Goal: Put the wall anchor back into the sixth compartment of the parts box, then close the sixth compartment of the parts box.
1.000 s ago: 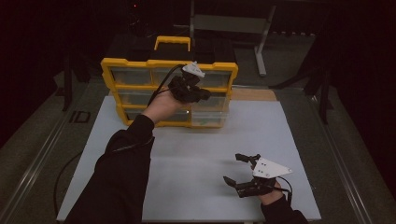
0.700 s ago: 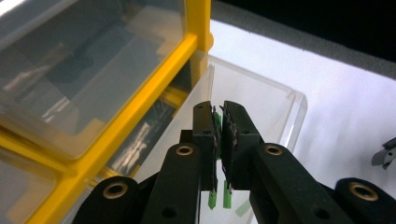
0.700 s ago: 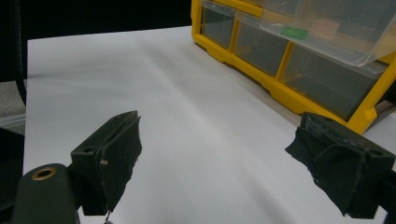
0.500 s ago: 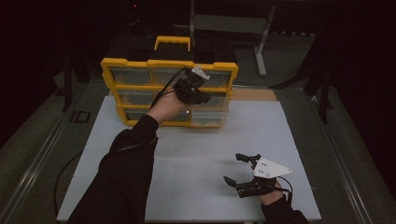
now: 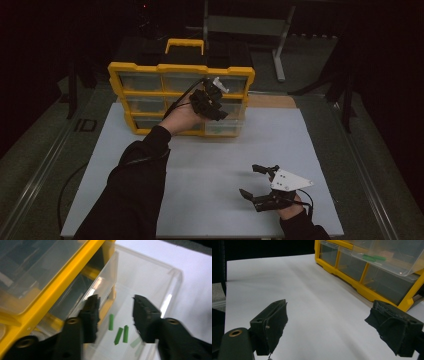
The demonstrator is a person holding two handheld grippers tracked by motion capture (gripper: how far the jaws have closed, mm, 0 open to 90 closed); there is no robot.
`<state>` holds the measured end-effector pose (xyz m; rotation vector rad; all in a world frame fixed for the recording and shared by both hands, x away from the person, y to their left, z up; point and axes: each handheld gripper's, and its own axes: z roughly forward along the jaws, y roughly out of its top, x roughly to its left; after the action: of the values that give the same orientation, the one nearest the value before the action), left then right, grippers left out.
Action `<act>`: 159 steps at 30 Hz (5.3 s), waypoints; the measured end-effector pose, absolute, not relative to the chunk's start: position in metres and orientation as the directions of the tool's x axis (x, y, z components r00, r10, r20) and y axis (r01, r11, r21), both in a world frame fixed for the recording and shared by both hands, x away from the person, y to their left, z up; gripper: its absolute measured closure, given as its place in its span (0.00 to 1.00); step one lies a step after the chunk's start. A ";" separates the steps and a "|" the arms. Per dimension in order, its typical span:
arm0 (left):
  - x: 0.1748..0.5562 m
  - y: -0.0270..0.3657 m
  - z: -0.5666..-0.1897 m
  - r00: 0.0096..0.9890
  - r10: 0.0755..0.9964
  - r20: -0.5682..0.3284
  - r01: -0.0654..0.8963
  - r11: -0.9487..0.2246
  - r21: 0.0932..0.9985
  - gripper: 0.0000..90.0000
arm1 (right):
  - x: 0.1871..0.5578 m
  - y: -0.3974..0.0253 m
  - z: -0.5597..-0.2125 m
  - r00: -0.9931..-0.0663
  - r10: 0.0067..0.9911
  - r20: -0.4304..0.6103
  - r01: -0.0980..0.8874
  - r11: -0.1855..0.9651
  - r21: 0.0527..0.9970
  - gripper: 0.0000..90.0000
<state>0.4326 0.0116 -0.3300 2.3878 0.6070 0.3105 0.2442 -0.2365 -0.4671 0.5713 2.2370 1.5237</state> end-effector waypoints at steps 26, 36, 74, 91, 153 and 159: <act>0.392 0.071 -0.323 0.843 0.538 0.001 0.323 -0.507 0.799 0.00 | 0.243 -0.235 -0.466 -0.848 0.524 -0.084 0.115 0.335 0.935 0.15; 0.373 0.100 -0.340 0.824 0.566 0.002 0.325 -0.476 0.817 0.00 | 0.242 -0.234 -0.466 -0.849 0.522 -0.082 0.116 0.336 0.935 0.15; 0.273 0.183 -0.455 0.777 0.625 -0.076 0.383 -0.373 0.845 0.00 | 0.244 -0.232 -0.467 -0.851 0.520 -0.080 0.117 0.336 0.935 0.15; 0.244 0.216 -0.485 0.696 0.715 -0.072 0.383 -0.284 0.879 0.00 | 0.244 -0.232 -0.470 -0.848 0.523 -0.084 0.124 0.350 0.929 0.15; 0.237 0.226 -0.502 0.626 0.777 -0.066 0.347 -0.201 0.916 0.00 | 0.258 -0.201 -0.409 -0.708 0.694 -0.129 0.071 0.252 0.965 0.09; 0.237 0.226 -0.502 0.625 0.778 -0.066 0.345 -0.200 0.917 0.00 | 0.272 -0.194 -0.425 -0.702 0.708 -0.078 0.133 0.237 0.962 0.09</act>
<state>0.2366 0.2258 -0.5015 1.7949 0.9088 0.5130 0.2716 -0.1937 -0.4249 0.7672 2.0060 1.4849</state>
